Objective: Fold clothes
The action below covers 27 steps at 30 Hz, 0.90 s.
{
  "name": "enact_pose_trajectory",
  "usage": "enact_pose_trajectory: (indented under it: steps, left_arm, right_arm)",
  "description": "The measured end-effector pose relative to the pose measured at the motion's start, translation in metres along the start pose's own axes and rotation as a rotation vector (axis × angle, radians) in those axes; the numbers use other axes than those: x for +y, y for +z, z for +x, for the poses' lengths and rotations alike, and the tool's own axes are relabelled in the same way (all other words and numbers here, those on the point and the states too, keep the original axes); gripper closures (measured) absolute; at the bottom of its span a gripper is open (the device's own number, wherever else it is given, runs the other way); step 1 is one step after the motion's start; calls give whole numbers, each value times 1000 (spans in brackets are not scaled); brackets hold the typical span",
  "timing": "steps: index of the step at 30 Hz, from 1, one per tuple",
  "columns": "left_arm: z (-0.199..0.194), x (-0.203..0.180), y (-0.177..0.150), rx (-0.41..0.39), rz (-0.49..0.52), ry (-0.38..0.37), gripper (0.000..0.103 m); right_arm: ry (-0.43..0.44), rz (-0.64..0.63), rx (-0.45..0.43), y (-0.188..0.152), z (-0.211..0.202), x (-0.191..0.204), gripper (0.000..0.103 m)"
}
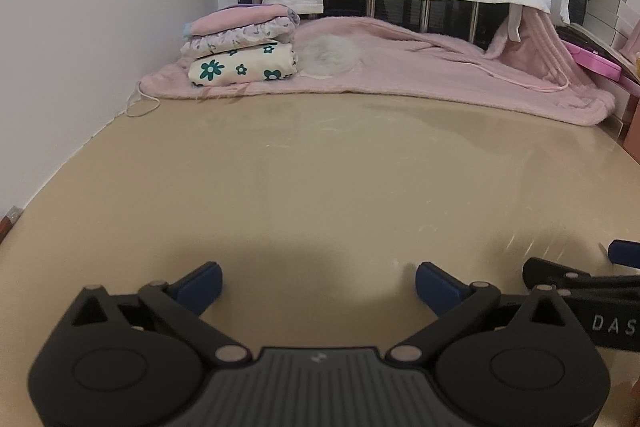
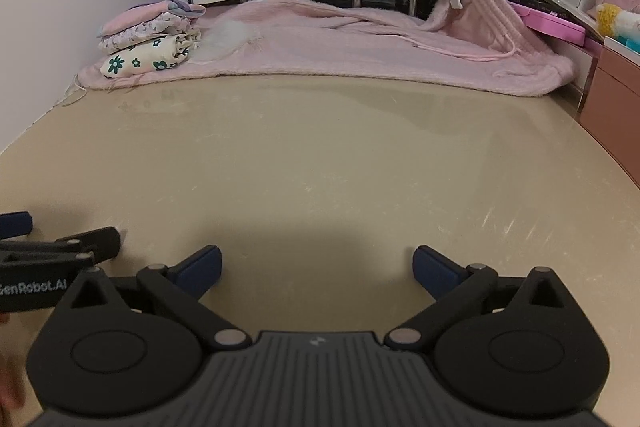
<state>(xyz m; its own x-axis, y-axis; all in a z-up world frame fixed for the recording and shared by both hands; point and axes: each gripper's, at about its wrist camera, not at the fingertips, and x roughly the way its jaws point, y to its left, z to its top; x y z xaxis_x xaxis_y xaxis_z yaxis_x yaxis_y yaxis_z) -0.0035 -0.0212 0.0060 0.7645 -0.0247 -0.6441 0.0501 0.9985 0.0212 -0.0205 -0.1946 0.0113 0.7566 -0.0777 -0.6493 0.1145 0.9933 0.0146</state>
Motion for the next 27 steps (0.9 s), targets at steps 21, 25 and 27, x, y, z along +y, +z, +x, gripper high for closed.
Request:
enact_pose_trajectory:
  steps: [21, 25, 27]
  left_arm:
    - [2, -1, 1, 0, 24, -39, 0]
    - [1, -1, 1, 0, 24, -38, 0]
    - [1, -1, 1, 0, 23, -38, 0]
  right_arm:
    - [-21, 25, -4, -3, -2, -3, 0]
    - [-20, 24, -4, -2, -2, -3, 0]
    - [-20, 24, -4, -2, -2, -3, 0]
